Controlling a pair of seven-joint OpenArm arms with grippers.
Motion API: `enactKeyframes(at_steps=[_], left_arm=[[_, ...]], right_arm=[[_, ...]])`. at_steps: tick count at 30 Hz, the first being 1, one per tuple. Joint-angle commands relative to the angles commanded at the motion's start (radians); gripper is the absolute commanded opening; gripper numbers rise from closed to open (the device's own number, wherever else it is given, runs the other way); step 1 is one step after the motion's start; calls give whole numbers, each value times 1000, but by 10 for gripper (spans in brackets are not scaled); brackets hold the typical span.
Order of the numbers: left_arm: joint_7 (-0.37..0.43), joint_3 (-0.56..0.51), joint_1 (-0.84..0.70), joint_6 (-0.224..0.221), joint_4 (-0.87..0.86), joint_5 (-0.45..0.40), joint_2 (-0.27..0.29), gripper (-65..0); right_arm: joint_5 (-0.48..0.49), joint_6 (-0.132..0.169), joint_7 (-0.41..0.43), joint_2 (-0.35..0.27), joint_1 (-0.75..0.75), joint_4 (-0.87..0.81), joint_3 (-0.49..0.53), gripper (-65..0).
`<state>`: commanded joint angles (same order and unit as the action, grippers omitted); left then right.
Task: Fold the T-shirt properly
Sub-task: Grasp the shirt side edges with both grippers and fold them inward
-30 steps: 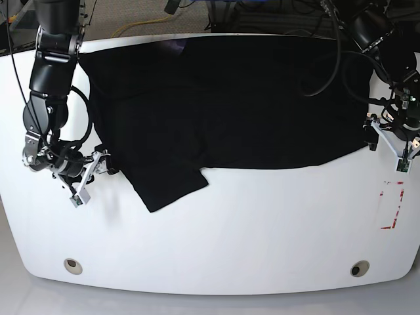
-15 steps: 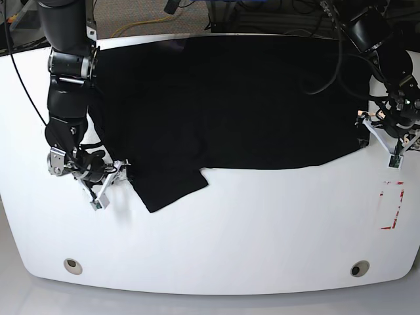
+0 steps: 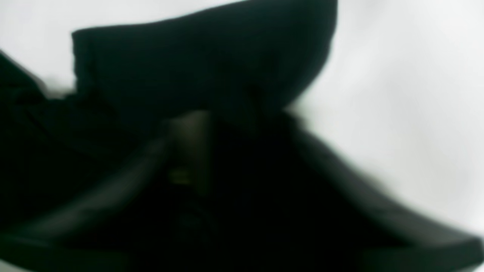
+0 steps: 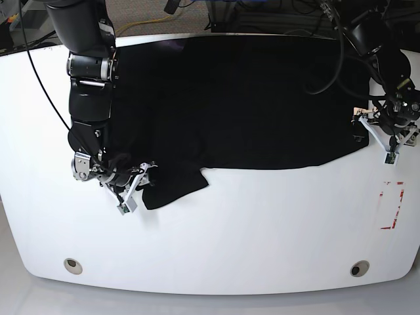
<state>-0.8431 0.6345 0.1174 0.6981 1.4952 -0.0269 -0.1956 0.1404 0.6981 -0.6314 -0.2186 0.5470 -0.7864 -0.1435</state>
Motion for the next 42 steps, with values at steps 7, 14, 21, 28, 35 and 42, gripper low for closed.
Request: enactKeyframes(at_steps=[7, 14, 21, 28, 35, 42], left_arm=[[0, -9, 6, 0, -34, 0, 12, 0], [2, -37, 46, 0, -129, -2, 21, 0], [38, -41, 81, 0, -166, -2, 32, 0], [43, -92, 129, 0, -279, 0, 26, -257], [44, -92, 152, 0, -333, 0, 26, -550], [43, -87, 149, 0, -242, 0, 28, -650]], right_arm=[[0, 0, 0, -2, -2, 0, 0, -631], [0, 0, 0, -5, -2, 0, 0, -631], [2, 0, 0, -9, -2, -2, 0, -631], [2, 0, 0, -11, -2, -5, -2, -636], [6, 0, -5, -23, -2, -25, -2, -637], [6, 0, -71, -25, -31, -181, -2, -637]])
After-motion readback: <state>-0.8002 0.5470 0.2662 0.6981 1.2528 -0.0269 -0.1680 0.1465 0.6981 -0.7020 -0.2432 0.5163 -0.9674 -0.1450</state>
